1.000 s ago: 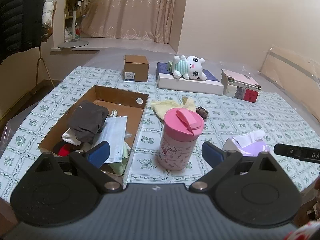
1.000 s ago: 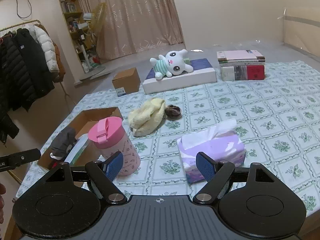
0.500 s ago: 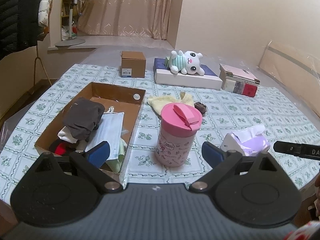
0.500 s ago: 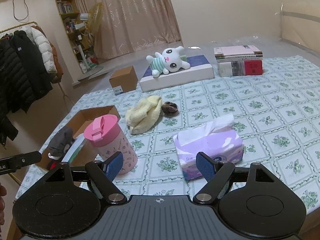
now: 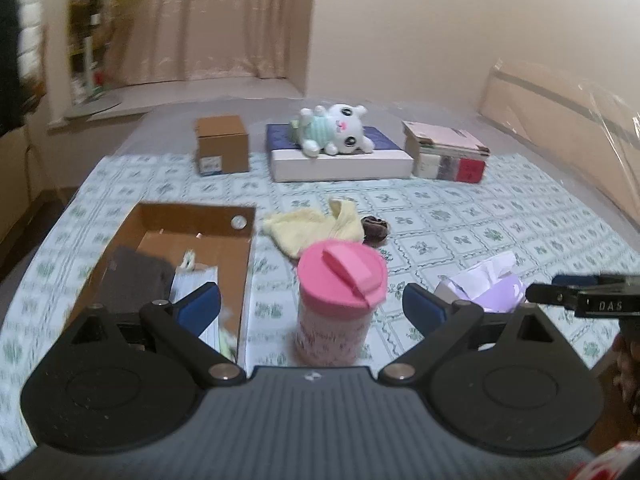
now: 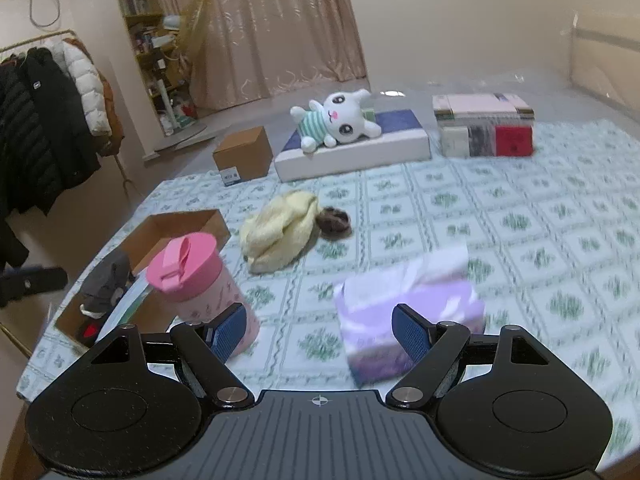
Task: Organize soft objects
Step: 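Move both open tools past the pink tumbler toward the yellow towel, then grasp the yellow towel with the left tool while the right tool grasps the dark scrunchie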
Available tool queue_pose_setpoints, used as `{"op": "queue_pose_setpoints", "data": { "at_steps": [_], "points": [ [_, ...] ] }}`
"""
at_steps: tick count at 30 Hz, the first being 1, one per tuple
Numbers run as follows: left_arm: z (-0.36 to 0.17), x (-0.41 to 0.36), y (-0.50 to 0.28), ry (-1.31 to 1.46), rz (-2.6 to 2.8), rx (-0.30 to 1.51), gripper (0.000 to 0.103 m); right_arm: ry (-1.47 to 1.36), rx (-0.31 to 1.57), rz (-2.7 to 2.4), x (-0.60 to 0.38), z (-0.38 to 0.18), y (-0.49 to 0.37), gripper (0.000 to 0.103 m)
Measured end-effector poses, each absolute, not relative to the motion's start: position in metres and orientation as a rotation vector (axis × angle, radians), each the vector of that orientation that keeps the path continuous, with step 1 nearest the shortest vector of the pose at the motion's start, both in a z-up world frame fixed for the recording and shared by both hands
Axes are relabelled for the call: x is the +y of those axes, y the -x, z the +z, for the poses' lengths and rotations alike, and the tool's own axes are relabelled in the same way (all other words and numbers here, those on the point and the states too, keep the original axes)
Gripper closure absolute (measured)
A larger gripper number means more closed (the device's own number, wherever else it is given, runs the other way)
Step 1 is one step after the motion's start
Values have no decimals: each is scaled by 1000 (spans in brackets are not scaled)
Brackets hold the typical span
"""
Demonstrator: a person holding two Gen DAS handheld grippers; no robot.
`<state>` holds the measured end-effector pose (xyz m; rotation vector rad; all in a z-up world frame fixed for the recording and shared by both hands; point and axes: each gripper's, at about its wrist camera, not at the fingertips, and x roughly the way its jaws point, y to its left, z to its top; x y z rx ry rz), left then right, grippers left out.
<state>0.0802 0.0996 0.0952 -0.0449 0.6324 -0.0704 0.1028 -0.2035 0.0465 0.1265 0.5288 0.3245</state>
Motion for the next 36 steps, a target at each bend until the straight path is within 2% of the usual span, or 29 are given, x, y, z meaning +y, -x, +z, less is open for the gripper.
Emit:
{"op": "queue_pose_setpoints", "data": {
  "at_steps": [8, 16, 23, 33, 36],
  "points": [
    [108, 101, -168, -125, -192, 706, 7, -51, 513, 411, -204, 64, -161, 24],
    [90, 80, -270, -256, -359, 817, 7, 38, 539, 449, -203, 67, -233, 24],
    [47, 67, -348, -334, -554, 979, 7, 142, 615, 531, -194, 53, -296, 24],
    [-30, 48, -408, -468, -656, 1116, 7, 273, 736, 640, -174, 6, -371, 24],
    [-50, 47, -419, -505, -650, 1136, 10, 298, 748, 670, -168, -6, -388, 24]
  ]
}}
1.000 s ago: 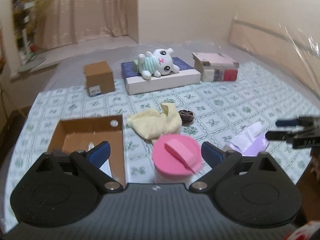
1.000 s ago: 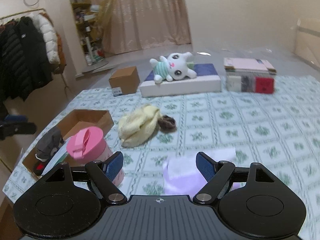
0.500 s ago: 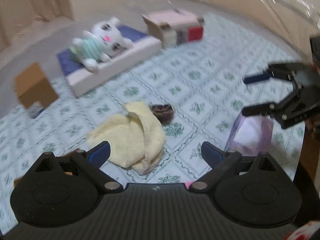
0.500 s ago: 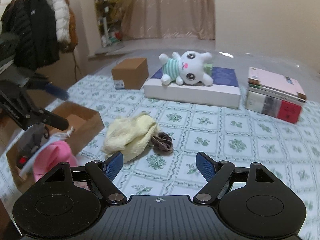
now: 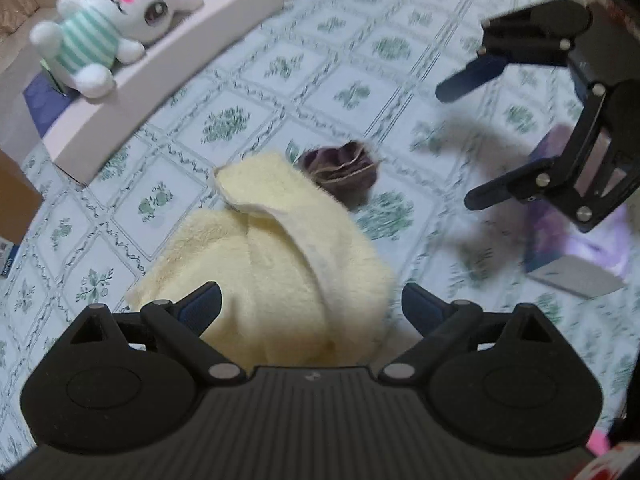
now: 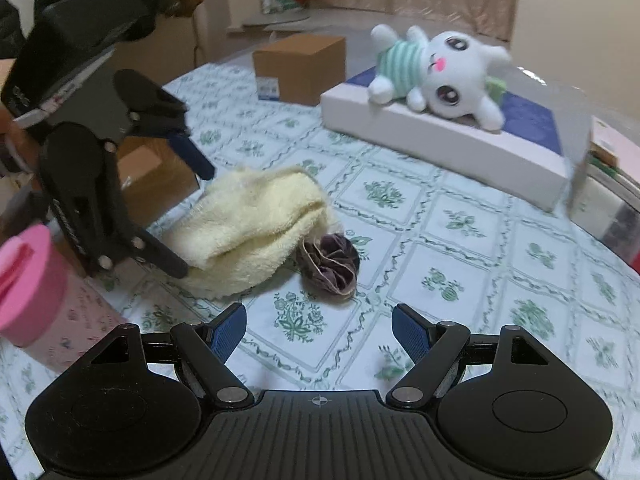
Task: Organize soft objects
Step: 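Grasp the yellow towel with the left tool while the right tool grasps the dark scrunchie, then lift the towel and scrunchie and carry both over the cardboard tray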
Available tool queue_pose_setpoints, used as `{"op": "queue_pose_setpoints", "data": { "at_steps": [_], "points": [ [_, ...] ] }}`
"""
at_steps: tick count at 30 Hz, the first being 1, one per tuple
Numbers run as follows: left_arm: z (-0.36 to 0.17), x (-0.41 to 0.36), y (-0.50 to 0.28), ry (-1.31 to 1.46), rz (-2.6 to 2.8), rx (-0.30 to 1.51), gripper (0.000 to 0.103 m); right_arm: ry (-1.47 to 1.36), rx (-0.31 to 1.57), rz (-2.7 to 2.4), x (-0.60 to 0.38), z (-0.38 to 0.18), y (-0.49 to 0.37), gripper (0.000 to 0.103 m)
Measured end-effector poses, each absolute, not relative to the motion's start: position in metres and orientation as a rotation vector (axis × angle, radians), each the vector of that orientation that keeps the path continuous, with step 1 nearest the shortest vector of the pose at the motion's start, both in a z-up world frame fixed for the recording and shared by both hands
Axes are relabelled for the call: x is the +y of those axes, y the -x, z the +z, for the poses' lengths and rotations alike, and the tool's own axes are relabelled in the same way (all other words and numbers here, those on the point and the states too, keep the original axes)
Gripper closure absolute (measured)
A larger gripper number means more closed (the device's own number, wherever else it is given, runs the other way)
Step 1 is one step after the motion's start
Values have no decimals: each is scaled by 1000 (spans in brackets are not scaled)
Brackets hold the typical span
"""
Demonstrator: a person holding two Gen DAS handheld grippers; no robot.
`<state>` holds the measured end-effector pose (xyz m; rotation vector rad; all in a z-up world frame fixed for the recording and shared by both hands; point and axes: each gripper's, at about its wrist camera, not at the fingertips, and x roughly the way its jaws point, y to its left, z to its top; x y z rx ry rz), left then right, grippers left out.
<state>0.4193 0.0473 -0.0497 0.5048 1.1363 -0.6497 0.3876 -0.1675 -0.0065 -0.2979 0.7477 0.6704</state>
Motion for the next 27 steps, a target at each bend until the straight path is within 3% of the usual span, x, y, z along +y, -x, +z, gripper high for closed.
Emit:
{"op": "queue_pose_setpoints", "data": {
  "at_steps": [5, 9, 10, 12, 15, 16, 19, 27],
  "points": [
    [-73, 50, -428, -532, -649, 1154, 18, 369, 743, 696, -154, -22, -411, 24],
    [-79, 56, -431, -509, -655, 1163, 40, 405, 720, 706, -142, -31, -425, 26],
    [-80, 58, -433, -483, -652, 1169, 46, 410, 716, 707, -140, -32, -429, 29],
    [-80, 62, -437, -444, -650, 1173, 58, 417, 722, 716, -136, -35, -433, 46],
    [-77, 65, -439, -414, -641, 1175, 75, 461, 723, 707, -129, -39, -436, 64],
    [-75, 66, -438, -403, -641, 1176, 84, 477, 720, 704, -127, -40, -435, 67],
    [-69, 65, -437, -398, -613, 1161, 88, 472, 711, 690, -128, -38, -431, 83],
    [-32, 60, -430, -379, -543, 1089, 89, 395, 658, 617, -142, -7, -407, 88]
  ]
}}
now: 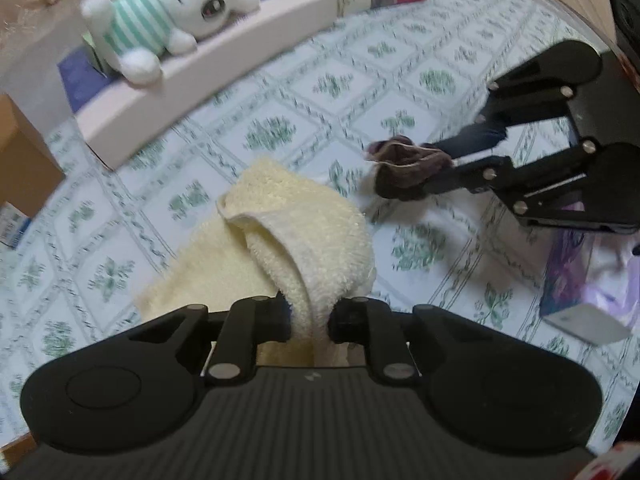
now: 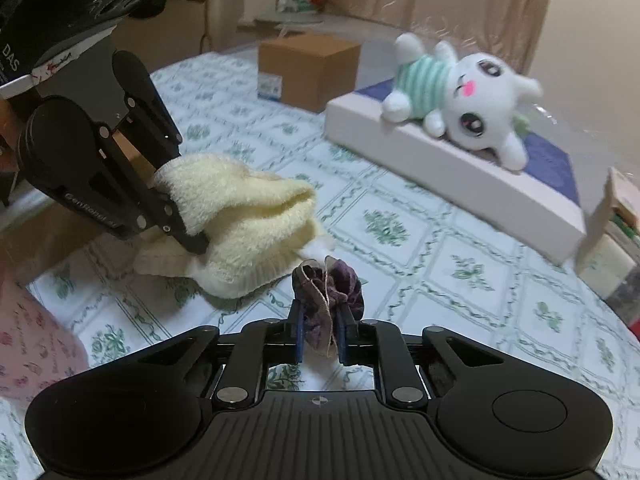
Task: Organize soft objects
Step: 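Lift the towel and scrunchie and carry both over the cardboard tray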
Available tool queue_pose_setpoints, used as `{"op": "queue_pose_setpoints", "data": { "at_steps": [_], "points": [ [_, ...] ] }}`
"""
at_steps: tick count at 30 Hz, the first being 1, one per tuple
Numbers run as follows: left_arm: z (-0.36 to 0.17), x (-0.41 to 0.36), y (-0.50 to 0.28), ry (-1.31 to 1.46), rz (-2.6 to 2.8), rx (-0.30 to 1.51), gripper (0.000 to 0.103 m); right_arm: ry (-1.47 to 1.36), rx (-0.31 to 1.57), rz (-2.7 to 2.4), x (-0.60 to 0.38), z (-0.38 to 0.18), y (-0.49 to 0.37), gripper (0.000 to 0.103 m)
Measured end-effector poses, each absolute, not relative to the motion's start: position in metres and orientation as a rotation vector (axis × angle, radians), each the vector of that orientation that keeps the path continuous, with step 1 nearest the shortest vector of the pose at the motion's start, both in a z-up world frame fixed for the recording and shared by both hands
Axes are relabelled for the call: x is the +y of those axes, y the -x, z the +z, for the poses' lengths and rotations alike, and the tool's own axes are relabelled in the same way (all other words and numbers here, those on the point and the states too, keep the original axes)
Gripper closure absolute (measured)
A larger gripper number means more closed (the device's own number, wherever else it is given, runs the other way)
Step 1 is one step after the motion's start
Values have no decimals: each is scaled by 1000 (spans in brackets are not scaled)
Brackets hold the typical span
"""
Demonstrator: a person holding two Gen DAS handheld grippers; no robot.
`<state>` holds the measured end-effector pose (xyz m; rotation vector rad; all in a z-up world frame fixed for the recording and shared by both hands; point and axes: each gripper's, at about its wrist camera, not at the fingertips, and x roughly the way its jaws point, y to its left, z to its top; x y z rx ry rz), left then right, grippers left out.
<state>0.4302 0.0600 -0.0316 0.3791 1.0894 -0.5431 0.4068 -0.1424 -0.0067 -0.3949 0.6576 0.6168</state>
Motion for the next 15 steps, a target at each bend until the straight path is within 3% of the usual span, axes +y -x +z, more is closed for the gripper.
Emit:
{"op": "queue_pose_setpoints", "data": {
  "at_steps": [15],
  "points": [
    [73, 21, -370, -417, -484, 943, 89, 257, 576, 533, -178, 80, -325, 88]
  ]
}}
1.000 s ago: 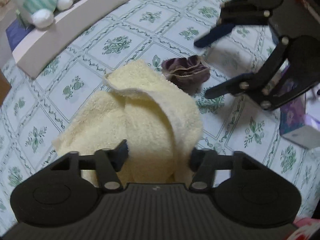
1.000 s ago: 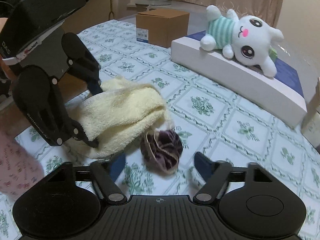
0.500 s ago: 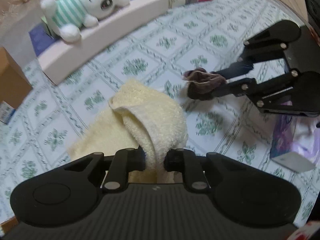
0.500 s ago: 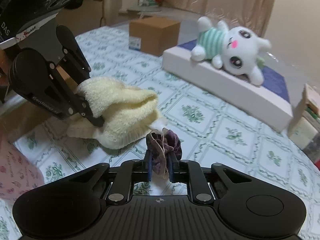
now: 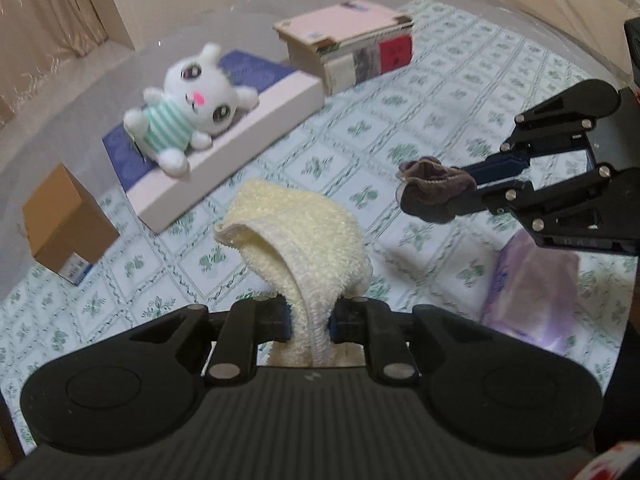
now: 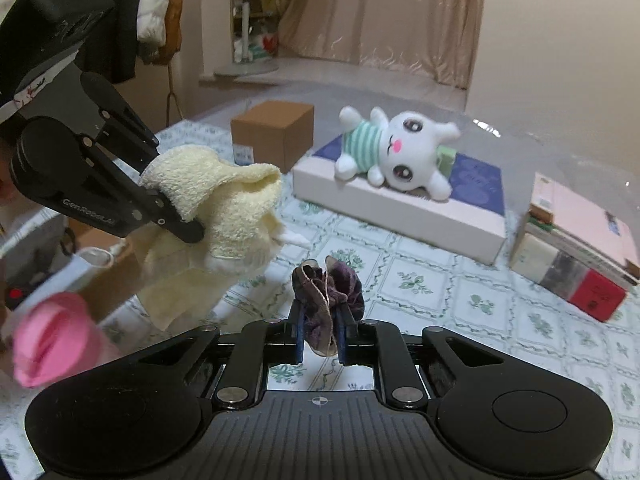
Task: Organize soft objects
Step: 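Lift the towel and scrunchie and carry both over the cardboard tray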
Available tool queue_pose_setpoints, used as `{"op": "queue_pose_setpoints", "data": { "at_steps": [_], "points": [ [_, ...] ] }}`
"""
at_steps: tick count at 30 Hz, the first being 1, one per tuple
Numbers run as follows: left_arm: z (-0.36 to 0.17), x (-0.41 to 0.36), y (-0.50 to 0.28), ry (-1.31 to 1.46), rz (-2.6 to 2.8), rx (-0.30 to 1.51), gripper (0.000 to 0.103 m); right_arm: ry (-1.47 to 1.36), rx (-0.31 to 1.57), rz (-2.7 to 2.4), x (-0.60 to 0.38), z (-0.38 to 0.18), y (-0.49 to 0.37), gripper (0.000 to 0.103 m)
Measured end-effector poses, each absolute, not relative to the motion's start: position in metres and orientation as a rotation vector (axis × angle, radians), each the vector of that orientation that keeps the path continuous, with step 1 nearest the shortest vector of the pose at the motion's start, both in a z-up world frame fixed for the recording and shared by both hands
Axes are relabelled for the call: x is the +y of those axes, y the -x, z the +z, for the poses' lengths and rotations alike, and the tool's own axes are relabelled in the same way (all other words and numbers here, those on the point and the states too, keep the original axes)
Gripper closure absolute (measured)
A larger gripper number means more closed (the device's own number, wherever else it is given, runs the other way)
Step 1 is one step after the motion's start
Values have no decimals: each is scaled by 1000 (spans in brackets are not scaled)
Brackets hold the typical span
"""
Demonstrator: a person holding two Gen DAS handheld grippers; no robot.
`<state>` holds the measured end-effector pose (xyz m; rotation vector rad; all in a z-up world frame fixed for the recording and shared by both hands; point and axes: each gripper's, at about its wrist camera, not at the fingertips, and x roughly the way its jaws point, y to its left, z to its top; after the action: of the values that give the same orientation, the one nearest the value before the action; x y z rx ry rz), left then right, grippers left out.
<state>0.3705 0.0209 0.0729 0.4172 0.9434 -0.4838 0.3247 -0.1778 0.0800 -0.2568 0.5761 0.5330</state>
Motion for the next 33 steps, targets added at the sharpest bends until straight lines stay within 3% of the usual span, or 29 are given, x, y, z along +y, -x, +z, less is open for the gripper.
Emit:
{"op": "queue_pose_setpoints", "data": {
  "at_steps": [19, 33],
  "points": [
    [166, 3, -229, -288, -524, 777, 89, 207, 427, 500, -174, 147, -175, 88],
    [142, 9, -100, -194, -546, 709, 89, 97, 424, 496, -174, 106, -82, 88]
  ]
}}
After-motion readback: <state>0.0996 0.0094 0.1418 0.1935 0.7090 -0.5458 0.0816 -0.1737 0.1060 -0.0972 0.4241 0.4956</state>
